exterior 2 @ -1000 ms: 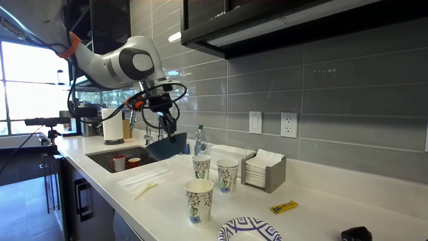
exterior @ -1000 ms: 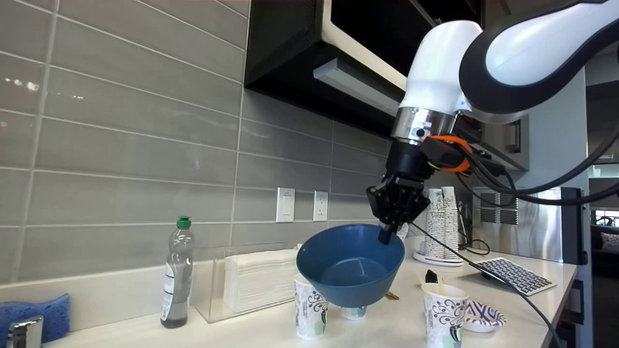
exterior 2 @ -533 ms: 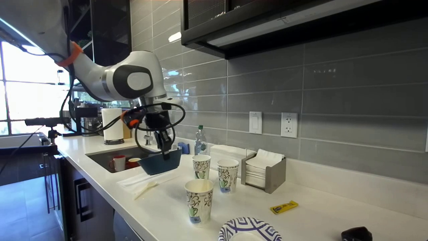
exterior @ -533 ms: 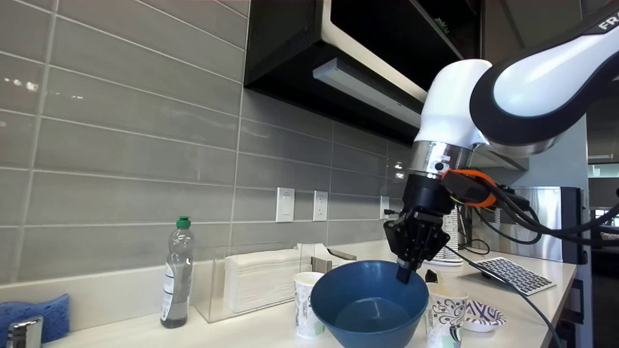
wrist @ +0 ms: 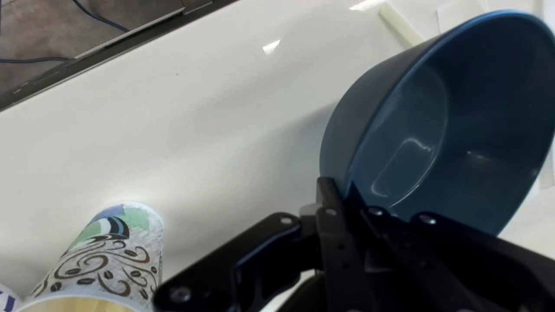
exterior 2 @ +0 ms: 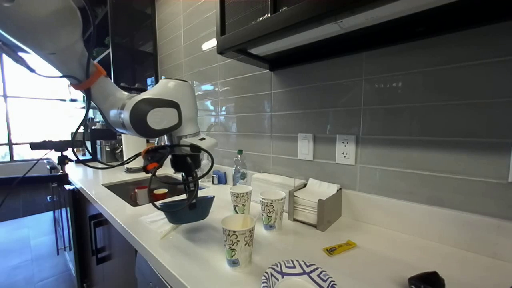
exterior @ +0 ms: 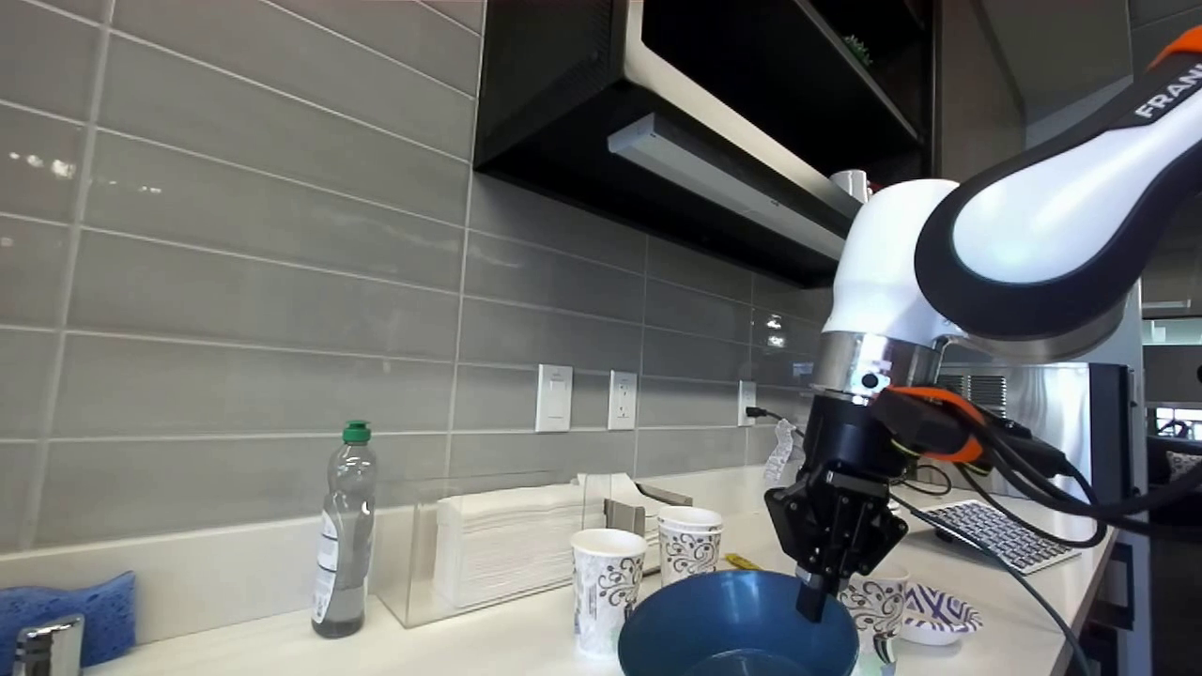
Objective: Pour the beans in the blue bowl into the coffee cup
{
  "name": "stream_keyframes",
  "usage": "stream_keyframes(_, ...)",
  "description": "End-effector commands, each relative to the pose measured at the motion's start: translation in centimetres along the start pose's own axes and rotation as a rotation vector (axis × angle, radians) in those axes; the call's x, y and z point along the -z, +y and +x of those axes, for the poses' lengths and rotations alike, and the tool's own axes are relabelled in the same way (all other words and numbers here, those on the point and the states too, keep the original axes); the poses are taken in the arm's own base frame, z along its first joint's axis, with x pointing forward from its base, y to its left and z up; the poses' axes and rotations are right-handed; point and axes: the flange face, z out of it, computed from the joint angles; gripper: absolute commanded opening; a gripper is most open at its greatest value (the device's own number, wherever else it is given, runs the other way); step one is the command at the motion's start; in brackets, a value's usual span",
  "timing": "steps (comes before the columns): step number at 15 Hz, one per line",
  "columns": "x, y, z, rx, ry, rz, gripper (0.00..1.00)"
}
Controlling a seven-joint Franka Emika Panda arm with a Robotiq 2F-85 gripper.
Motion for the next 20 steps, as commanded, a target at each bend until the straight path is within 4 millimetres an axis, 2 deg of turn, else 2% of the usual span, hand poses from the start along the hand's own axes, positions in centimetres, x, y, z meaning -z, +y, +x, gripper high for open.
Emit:
stream_keyframes(1, -1.2, 0.9, 0.1, -0.056, 0.003, 0.0, 0.01)
stream_keyframes(10, -2.8, 1.9, 0.6, -0.106, 0.003, -0.011, 0.01)
stream_keyframes(12, -3.0, 1.9, 0.6, -0.105, 0.004, -0.013, 0.22)
stream_keyframes(13, -3.1, 1.9, 0.7, -0.105, 0.005, -0.014, 0.38)
stream_keyframes(17, -2.7, 2.1, 0.7, -0.107, 0.014, -0.02, 0.66)
stream_keyframes(20, -1.2, 2.2, 0.9, -0.102, 0.044, -0.041, 0.87)
